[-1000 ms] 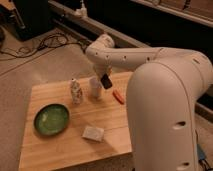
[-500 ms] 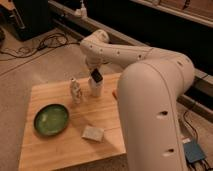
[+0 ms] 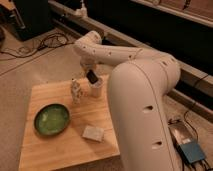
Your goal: Place the eraser in the ceramic cup
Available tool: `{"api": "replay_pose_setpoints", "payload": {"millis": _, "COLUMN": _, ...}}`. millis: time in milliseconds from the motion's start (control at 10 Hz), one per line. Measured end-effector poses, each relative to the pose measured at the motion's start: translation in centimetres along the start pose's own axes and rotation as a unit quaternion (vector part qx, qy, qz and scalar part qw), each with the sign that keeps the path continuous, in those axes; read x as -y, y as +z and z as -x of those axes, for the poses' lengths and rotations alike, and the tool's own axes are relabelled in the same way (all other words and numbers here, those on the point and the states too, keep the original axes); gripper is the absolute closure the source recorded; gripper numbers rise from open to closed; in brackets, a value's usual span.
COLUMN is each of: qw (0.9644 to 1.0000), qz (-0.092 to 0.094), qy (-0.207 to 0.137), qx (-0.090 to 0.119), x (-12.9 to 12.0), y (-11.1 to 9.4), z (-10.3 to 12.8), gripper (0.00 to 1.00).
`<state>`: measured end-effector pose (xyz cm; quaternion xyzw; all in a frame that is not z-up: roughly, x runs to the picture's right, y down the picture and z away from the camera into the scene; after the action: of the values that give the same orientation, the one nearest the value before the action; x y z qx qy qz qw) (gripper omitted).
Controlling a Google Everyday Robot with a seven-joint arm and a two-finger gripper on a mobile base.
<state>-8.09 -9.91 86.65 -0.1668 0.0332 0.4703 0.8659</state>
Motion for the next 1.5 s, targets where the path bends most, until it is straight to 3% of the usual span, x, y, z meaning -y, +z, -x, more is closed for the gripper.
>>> {"api": "replay_pose_setpoints", "payload": {"millis": 100, "qw": 1.0000, "qz": -0.002, "qy": -0.003, "qx": -0.001, "x": 0.7, "y": 0.2, "z": -0.8, "gripper": 1.00}}
{"api": "replay_pose_setpoints", "payload": {"millis": 400, "qw": 0.9999, "qz": 0.005, "qy": -0.014, "qx": -0.006, "x": -0.7, "y": 0.8, "z": -0.3, "gripper": 0.99}}
{"api": "replay_pose_setpoints", "payload": {"millis": 600, "qw": 0.9999, "qz": 0.002, "qy": -0.010, "qx": -0.007, "x": -0.2, "y": 0.7, "z": -1.0, "gripper": 0.86}}
{"api": "replay_pose_setpoints", "payload": {"millis": 700, "qw": 0.9999, "qz": 0.001, "qy": -0.008, "qx": -0.008, "x": 0.0, "y": 0.6, "z": -1.5, "gripper": 0.73}}
{"api": "replay_pose_setpoints", "payload": {"millis": 1000, "qw": 0.9997, "qz": 0.005, "qy": -0.019, "qx": -0.012, "x": -1.1, "y": 1.0, "z": -1.0, "gripper": 0.47}}
{"api": "replay_pose_setpoints", "payload": {"millis": 1500, "qw": 0.9996, "qz": 0.005, "qy": -0.021, "qx": -0.017, "x": -1.4, "y": 0.9, "z": -1.8, "gripper": 0.45}}
